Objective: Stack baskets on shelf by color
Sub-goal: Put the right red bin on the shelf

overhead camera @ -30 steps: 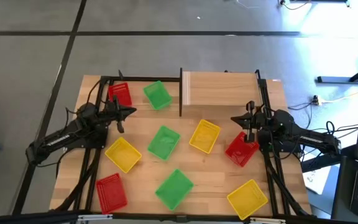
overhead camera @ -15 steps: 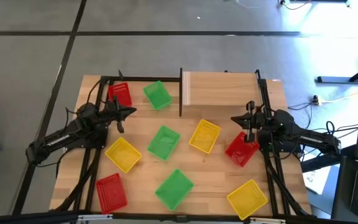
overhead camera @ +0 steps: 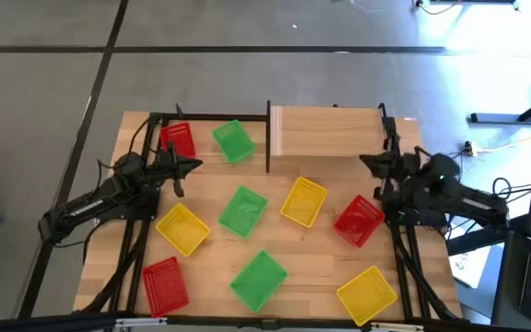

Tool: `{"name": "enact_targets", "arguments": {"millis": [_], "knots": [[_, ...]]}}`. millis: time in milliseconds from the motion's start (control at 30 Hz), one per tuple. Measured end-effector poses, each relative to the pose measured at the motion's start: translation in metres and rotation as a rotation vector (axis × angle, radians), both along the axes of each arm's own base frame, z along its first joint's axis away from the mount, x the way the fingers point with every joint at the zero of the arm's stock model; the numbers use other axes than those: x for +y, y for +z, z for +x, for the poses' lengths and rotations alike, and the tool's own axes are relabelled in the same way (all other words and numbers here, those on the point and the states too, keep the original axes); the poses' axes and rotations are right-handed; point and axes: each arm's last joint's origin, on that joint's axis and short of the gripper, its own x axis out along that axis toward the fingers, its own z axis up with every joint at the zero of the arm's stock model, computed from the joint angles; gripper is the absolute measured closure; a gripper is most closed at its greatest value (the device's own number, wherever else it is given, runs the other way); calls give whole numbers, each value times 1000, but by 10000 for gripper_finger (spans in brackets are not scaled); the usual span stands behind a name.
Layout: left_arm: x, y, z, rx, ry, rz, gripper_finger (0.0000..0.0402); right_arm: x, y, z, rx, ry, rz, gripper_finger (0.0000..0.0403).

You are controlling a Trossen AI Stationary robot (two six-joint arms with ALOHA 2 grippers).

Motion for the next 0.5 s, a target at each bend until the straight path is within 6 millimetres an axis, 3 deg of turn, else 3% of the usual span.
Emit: {"name": "enact_targets", "arguments": {"millis": [200, 300, 500], "knots": [[0, 0, 0, 0, 0, 0, 401, -4, 55, 11, 262, -36, 86, 403], [0, 0, 0, 0, 0, 0, 401, -9, 76, 29, 407, -37, 178, 403], [0, 0, 0, 1, 0, 0, 401, -21, 97, 77, 674, -59, 336, 403]]}}
